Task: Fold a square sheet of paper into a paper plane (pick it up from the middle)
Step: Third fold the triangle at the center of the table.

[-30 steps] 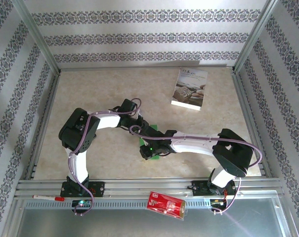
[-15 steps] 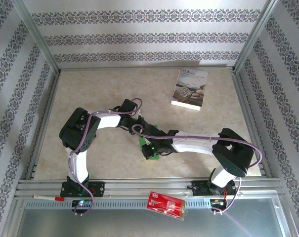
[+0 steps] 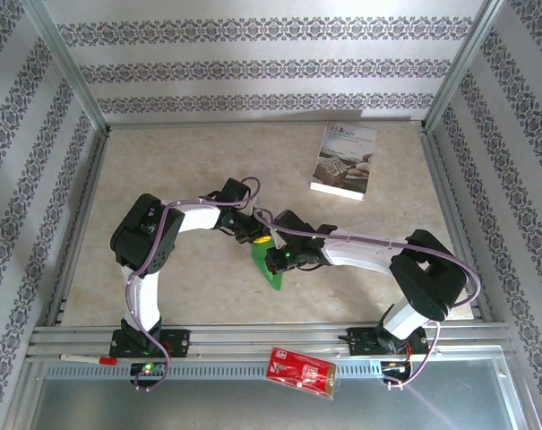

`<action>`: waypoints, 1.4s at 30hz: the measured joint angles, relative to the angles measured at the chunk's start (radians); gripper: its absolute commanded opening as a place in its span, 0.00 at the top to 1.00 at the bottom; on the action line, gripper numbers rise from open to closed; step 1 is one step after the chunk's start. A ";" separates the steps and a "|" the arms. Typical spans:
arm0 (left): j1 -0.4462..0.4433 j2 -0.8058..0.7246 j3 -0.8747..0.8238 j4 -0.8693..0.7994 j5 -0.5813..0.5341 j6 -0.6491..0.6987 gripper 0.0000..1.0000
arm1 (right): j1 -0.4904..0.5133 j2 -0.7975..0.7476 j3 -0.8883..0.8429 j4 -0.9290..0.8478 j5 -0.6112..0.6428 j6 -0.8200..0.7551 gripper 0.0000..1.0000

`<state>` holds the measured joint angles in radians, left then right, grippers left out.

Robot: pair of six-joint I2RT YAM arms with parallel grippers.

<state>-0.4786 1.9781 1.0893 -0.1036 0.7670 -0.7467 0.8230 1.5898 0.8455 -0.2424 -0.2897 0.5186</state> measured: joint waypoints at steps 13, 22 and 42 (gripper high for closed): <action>0.000 0.003 0.009 -0.016 0.000 0.010 0.83 | -0.084 0.040 0.000 0.000 -0.069 -0.055 0.94; 0.000 0.004 0.014 -0.024 0.000 0.013 0.83 | -0.088 0.050 -0.005 0.000 -0.090 -0.074 0.93; 0.000 0.010 0.030 -0.053 -0.001 0.037 0.83 | -0.114 0.053 -0.042 0.008 -0.093 -0.082 0.92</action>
<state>-0.4789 1.9881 1.1191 -0.1562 0.7662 -0.7094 0.7086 1.6428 0.8032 -0.2340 -0.3832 0.4366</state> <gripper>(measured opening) 0.169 0.077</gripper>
